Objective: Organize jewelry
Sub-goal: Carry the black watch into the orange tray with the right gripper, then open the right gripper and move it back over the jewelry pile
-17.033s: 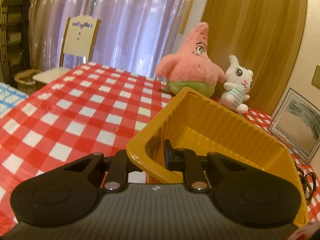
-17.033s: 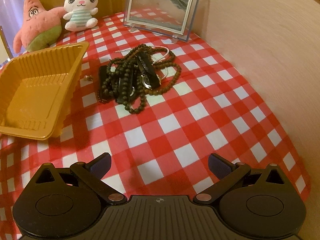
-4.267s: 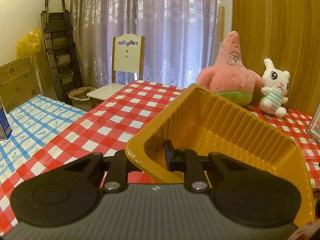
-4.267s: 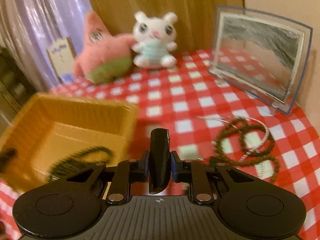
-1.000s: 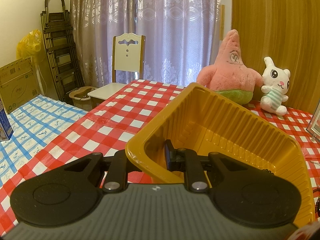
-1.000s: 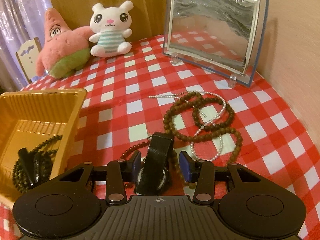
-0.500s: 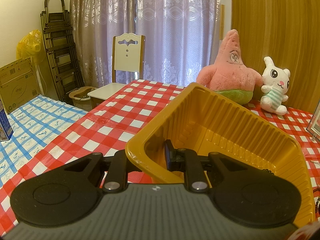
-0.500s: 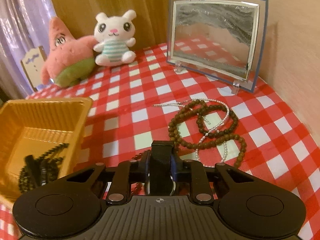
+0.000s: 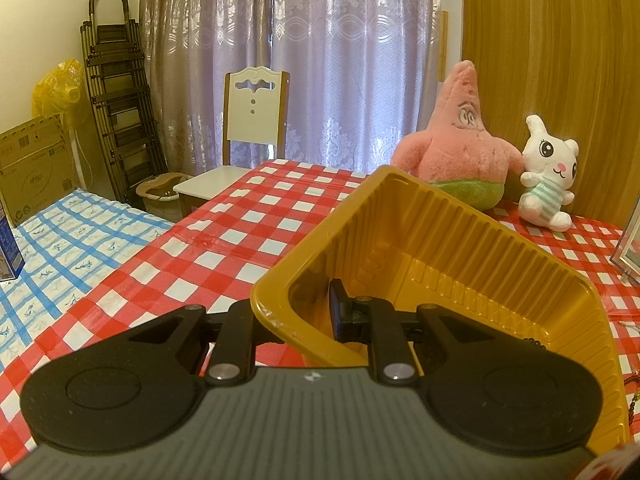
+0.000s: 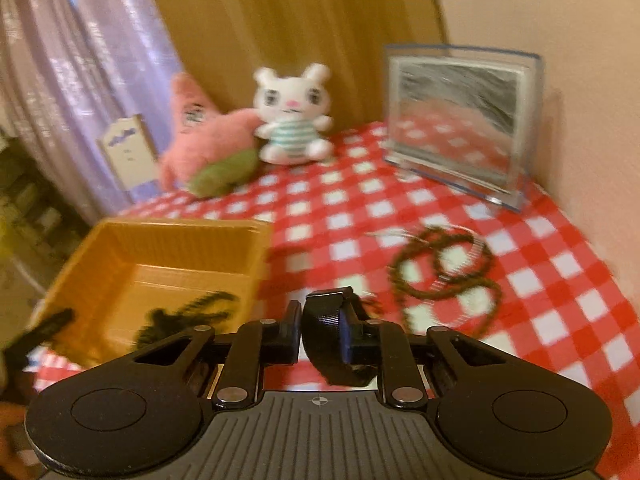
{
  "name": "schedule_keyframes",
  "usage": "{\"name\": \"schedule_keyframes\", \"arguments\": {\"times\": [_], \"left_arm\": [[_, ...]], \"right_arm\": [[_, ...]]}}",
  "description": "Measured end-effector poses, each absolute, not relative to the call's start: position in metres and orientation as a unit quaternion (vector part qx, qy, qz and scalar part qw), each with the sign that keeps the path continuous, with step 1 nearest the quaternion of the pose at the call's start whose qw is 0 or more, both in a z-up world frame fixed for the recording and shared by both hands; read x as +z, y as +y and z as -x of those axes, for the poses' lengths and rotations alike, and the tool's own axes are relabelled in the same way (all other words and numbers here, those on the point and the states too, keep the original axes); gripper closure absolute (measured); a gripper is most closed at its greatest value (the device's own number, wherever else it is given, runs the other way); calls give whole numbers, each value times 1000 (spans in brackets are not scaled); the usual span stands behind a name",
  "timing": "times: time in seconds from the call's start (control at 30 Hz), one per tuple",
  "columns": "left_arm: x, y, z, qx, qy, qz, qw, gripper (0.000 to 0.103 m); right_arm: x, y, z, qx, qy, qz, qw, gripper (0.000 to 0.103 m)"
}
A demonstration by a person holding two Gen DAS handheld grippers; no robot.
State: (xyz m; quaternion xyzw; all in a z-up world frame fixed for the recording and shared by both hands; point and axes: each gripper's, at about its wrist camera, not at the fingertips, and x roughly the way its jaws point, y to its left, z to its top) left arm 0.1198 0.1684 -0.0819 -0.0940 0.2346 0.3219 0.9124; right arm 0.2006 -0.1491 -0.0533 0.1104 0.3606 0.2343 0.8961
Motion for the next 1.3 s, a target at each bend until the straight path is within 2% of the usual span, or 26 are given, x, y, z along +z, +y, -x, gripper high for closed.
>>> {"name": "schedule_keyframes", "arguments": {"times": [0.2,0.53,0.87,0.9,0.97,1.0,1.03,1.3], "left_arm": [[-83,167,-121,320,234,95,913,86],[-84,166,-118,319,236,101,912,85],[-84,167,-117,318,237,104,912,85],[-85,167,-117,318,237,104,912,85],[-84,167,-117,318,238,104,912,85],[-85,168,-117,318,237,105,912,85],[-85,168,-117,318,238,105,912,85],[-85,168,-117,318,238,105,912,86]], "right_arm": [[-31,-101,-198,326,342,-114,874,95],[-50,-13,-214,429,377,-89,816,95],[-83,29,-217,460,398,-34,793,93],[-84,30,-216,461,397,-32,793,91],[-84,28,-216,461,398,-25,793,79],[-83,26,-215,461,398,-26,793,64],[-83,23,-214,459,397,-29,794,56],[-81,-17,-214,420,414,-70,805,55]]}}
